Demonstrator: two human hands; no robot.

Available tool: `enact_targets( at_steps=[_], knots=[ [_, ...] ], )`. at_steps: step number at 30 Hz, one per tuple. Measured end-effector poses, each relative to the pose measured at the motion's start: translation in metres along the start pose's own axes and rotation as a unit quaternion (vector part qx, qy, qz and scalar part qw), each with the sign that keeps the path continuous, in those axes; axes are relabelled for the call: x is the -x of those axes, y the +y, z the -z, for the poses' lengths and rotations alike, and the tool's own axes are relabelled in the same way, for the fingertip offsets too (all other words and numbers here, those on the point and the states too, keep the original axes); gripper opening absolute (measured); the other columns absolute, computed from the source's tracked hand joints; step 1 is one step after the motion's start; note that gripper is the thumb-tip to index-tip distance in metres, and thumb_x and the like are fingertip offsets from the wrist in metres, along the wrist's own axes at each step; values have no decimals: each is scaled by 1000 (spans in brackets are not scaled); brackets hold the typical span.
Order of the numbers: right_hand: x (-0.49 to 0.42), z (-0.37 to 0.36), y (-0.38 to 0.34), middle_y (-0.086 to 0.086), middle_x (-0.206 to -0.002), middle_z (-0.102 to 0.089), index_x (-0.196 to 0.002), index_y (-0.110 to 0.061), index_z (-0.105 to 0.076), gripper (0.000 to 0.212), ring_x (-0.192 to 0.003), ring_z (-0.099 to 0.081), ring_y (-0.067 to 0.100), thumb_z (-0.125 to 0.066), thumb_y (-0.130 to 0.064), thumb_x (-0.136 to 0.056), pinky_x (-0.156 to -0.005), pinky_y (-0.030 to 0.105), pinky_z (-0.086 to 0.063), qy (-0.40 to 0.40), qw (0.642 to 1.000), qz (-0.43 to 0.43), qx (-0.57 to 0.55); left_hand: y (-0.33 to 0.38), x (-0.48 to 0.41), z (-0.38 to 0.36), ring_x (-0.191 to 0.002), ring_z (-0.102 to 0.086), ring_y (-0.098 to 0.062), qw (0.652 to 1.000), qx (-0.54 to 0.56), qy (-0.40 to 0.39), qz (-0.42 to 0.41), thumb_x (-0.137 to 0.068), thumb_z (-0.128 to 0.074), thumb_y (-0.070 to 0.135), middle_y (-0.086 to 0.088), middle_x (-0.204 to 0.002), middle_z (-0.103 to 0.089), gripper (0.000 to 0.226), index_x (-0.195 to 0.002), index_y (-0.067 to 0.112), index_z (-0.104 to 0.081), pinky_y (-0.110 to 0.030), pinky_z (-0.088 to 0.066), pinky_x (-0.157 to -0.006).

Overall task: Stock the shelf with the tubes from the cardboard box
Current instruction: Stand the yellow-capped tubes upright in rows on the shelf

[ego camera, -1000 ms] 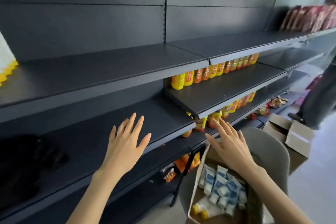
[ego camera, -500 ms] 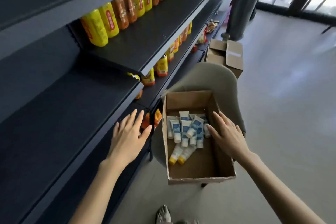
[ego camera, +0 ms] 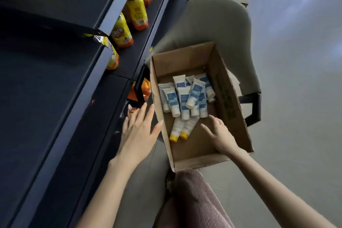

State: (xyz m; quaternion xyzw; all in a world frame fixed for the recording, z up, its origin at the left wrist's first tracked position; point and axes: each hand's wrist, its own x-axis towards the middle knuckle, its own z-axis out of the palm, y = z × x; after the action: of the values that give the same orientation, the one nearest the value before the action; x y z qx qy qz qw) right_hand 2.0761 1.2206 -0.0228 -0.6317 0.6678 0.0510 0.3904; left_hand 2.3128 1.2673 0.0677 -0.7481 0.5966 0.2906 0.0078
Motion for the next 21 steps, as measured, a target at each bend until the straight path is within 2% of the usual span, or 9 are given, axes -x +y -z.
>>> enact_targets(
  at_steps=[6,11,15,18,21],
  knots=[
    [-56,-55,3,19,-146,-38,-143,-3,-28,63,-135,-37,30,-51,-36,-96,-105,32,-32,-62,979,-127,-148,-1,-32,-29,-145,3,-12,999,31,-20,-4,-97,-24,51,7,-159,2,61,-150,32,-1,-38,-4,-117],
    [-87,-92,2,17,-153,-28,-149,1,-12,75,-140,-29,30,-53,-32,-96,-108,32,-29,-87,934,-231,-257,-10,-44,-45,-145,2,-9,997,72,-21,16,-96,-25,51,10,-159,2,61,-149,34,1,-38,-6,-118],
    [-103,-118,1,17,-136,-50,-135,1,-38,53,-125,-48,30,-60,-20,-92,-96,32,-40,-46,893,-280,-350,-18,-48,-56,-144,-1,-7,994,109,-13,20,-94,-26,52,12,-158,0,62,-148,37,-1,-34,-9,-116],
    [-111,-132,4,18,-131,-53,-131,2,-38,55,-121,-52,31,-65,-21,-88,-97,37,-43,-33,876,-307,-370,-20,-47,-63,-143,-2,-5,991,129,-12,19,-94,-28,51,15,-158,0,62,-148,37,-1,-30,-9,-115],
    [-115,-134,10,13,-128,-52,-132,0,-36,58,-119,-53,29,-67,-20,-87,-95,41,-49,-68,846,-329,-414,-18,-46,-66,-142,-1,-1,990,139,-13,16,-94,-29,49,16,-157,-3,62,-148,36,-2,-25,-7,-113]
  ],
)
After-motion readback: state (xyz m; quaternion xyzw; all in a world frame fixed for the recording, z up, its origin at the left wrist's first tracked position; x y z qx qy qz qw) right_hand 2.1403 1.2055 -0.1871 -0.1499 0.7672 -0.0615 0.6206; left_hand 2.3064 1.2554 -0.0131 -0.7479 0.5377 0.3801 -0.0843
